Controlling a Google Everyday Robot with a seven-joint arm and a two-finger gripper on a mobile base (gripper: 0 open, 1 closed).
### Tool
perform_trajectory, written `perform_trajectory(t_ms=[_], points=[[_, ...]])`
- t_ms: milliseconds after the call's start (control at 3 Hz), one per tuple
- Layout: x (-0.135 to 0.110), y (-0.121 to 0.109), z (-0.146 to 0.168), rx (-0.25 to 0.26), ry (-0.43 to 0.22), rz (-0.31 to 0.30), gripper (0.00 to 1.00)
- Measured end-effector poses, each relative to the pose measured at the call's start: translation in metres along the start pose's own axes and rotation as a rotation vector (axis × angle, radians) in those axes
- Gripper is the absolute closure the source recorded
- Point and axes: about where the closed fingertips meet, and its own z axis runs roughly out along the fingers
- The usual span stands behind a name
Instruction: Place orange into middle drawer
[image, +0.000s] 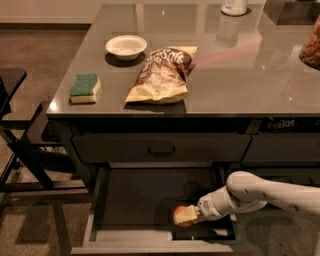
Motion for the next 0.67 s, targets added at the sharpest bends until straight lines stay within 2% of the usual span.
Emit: perform_trajectory(t_ms=[667], points=[[-0.013,-0.007,0.054,-0.049,0.04,0.004,1.0]])
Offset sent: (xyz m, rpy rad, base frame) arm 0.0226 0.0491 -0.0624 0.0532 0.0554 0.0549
